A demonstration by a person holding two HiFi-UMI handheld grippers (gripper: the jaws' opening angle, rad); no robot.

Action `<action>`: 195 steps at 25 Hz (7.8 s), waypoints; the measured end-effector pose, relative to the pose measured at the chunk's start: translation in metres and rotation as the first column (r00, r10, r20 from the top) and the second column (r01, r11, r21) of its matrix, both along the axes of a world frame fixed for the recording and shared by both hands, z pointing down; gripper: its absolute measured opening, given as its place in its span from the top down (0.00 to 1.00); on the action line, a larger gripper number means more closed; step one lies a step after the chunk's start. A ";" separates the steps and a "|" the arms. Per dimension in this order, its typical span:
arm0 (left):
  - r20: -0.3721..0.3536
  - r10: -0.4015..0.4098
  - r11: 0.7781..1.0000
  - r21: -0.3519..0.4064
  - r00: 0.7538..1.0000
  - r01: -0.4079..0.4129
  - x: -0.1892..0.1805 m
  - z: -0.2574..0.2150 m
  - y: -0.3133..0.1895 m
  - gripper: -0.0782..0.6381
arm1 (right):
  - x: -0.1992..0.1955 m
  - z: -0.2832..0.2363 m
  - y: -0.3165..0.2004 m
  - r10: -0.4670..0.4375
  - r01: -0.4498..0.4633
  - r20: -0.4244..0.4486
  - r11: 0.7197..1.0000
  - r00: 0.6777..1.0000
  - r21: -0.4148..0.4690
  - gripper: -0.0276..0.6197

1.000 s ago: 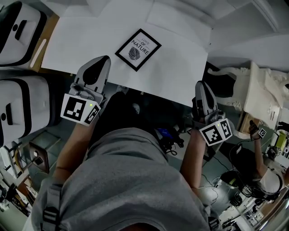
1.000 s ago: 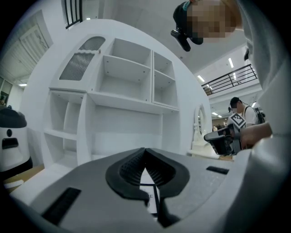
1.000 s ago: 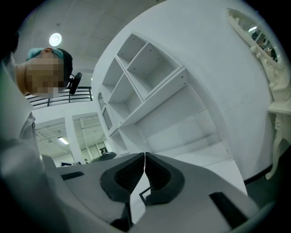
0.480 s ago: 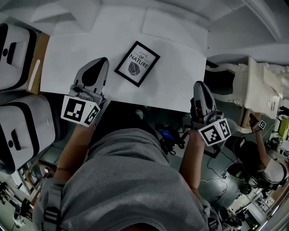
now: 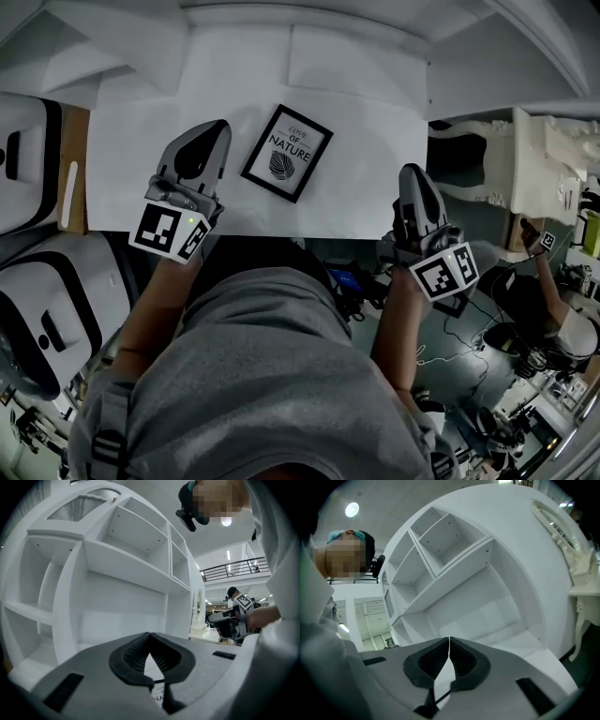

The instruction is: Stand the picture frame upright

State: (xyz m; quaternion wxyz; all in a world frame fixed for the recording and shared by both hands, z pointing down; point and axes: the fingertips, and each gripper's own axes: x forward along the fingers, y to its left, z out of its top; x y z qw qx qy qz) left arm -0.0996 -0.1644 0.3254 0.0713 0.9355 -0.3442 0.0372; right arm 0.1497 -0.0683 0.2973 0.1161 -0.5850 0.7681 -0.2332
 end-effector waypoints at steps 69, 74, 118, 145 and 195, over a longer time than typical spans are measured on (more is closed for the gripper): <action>0.360 0.107 0.942 -0.336 0.927 0.022 0.076 0.224 -0.038 0.76 | -0.067 0.266 -0.072 0.015 -0.108 -0.137 0.707 0.990 -0.699 0.72; 0.405 0.088 0.927 -0.368 0.910 0.074 0.069 0.244 -0.038 0.74 | -0.068 0.272 -0.064 0.005 -0.142 -0.195 0.701 0.981 -0.698 0.72; 0.419 0.024 0.853 -0.482 0.907 0.200 0.051 0.272 0.007 0.78 | -0.066 0.300 -0.079 -0.368 0.143 -0.078 0.535 0.927 -0.833 0.83; 0.386 0.065 0.816 -0.552 0.920 0.174 0.052 0.270 0.041 0.76 | -0.066 0.299 -0.064 -0.600 0.466 0.090 0.509 0.795 -0.724 0.83; 0.250 0.182 0.746 -0.665 0.951 0.032 0.069 0.263 0.114 0.67 | -0.063 0.289 0.011 -0.694 0.507 -0.060 0.580 0.718 -0.638 0.70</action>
